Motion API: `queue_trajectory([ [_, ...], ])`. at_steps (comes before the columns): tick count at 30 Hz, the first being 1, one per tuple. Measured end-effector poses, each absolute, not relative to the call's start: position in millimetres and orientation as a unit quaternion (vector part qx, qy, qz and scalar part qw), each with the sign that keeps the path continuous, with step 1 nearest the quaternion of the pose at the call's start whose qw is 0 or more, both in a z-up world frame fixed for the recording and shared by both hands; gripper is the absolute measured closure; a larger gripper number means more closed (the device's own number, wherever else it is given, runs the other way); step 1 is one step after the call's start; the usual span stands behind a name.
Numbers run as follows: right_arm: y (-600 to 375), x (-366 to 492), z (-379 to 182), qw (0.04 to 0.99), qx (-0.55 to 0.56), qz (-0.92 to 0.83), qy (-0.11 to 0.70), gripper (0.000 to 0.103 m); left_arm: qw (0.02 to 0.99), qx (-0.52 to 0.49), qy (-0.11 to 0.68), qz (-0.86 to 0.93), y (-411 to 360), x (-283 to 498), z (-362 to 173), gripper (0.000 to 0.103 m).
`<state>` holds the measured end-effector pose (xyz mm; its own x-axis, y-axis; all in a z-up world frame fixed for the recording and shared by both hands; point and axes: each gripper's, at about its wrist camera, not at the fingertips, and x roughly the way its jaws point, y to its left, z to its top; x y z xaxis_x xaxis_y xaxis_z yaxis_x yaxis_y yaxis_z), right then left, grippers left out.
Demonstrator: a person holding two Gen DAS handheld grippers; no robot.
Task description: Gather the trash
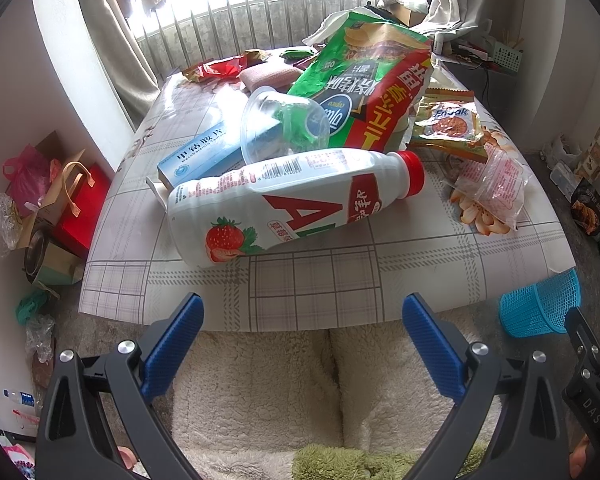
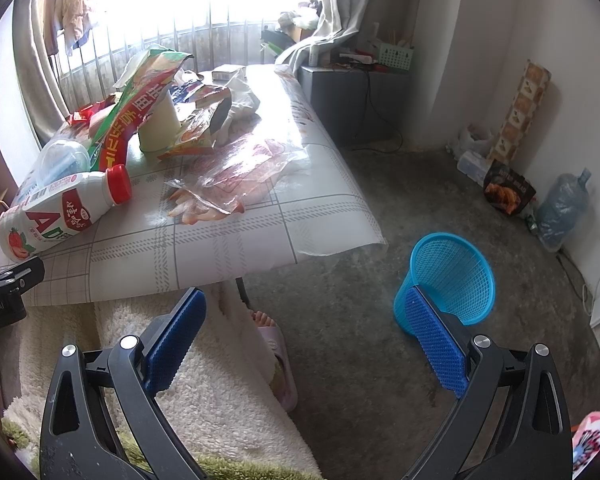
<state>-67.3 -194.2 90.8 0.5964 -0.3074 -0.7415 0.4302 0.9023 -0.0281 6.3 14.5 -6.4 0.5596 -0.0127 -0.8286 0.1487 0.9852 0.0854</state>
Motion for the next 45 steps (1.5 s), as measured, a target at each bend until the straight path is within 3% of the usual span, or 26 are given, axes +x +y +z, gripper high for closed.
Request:
queue_trajectory([
  [24, -193.9, -55.1, 94.8, 0.895, 0.097, -0.196, 0.390, 0.008, 0.889, 0.071, 0.449, -0.050, 21.5, 2.9, -2.2, 0.006],
  [33, -235.9, -21.1, 99.3, 0.886, 0.260, -0.113, 0.367, 0.008, 0.916, 0.063, 0.388, -0.075, 29.4, 2.9, 17.1, 0.006],
  [42, -270.6, 64.6, 67.0, 0.842, 0.343, -0.091, 0.406, 0.042, 0.921, 0.041, 0.350, -0.165, 32.2, 9.1, 28.1, 0.006],
  [45, -276.4, 80.6, 54.6, 0.837, 0.345, -0.103, 0.413, 0.048, 0.920, 0.019, 0.332, -0.208, 33.4, 9.5, 30.0, 0.006],
])
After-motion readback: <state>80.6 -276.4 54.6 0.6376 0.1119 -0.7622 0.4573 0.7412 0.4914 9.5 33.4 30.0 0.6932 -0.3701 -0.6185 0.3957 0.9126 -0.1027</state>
